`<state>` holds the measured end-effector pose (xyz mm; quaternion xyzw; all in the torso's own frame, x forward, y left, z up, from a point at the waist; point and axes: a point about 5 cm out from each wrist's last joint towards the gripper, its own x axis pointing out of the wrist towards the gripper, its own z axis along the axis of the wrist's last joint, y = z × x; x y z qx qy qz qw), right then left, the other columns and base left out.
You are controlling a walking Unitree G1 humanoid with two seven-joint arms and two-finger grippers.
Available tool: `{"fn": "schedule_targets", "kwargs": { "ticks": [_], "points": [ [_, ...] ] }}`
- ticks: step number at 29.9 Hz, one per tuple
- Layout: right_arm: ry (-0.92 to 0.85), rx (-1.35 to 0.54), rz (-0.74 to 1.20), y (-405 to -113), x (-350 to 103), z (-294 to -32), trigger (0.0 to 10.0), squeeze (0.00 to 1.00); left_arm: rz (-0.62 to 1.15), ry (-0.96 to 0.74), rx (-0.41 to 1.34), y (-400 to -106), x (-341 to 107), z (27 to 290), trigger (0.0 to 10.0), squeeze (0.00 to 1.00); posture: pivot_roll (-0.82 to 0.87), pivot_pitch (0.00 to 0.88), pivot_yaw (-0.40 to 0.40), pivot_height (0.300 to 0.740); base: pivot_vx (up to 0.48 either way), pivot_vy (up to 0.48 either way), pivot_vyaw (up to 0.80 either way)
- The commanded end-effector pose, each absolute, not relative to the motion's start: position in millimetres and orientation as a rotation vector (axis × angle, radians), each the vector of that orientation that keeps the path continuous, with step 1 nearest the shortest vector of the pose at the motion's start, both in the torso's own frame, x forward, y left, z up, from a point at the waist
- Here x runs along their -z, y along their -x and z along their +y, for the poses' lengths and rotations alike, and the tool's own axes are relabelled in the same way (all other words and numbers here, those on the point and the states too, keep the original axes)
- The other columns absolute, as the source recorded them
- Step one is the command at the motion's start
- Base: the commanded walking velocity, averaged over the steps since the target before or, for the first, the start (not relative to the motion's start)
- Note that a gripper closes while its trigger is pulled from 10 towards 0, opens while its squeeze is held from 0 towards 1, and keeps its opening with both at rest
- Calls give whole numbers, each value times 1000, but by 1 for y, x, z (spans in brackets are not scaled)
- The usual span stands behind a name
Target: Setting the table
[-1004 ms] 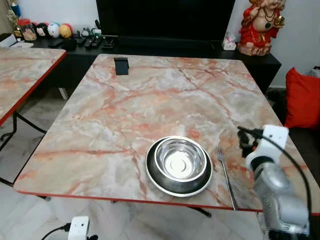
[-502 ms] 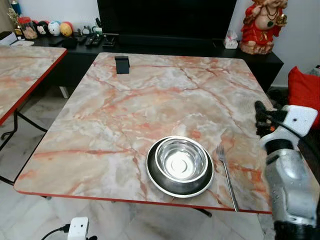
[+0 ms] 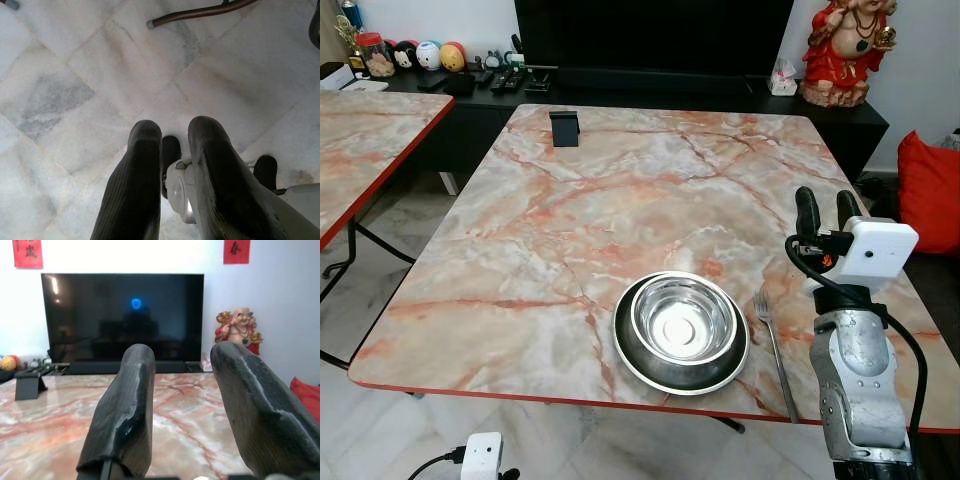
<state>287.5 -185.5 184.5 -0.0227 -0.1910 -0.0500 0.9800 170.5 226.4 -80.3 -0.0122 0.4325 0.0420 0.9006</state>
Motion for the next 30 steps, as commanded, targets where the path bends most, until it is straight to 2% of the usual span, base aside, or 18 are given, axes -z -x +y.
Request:
{"fn": "schedule_targets", "kwargs": {
  "ticks": [1,13,19,26,30],
  "points": [
    [52,114,-387,-286,-180,-185,10000,0,923,11,-90,-163,83,229,10000,0,9,0,0,740,0,0,0],
    [9,114,-404,-294,-178,-172,10000,0,930,-5,-76,-162,83,232,10000,0,17,0,21,740,0,48,0],
    [-6,108,-431,-296,-183,-174,10000,0,928,-2,-99,-162,82,236,10000,0,27,0,13,740,0,282,0],
    [15,113,-432,-296,-185,-177,10000,0,937,5,-120,-159,83,238,10000,0,33,0,4,740,0,-55,0],
    [8,108,-443,-297,-189,-176,10000,0,931,7,-122,-160,83,238,10000,0,38,0,2,740,0,480,0]
  ]
}}
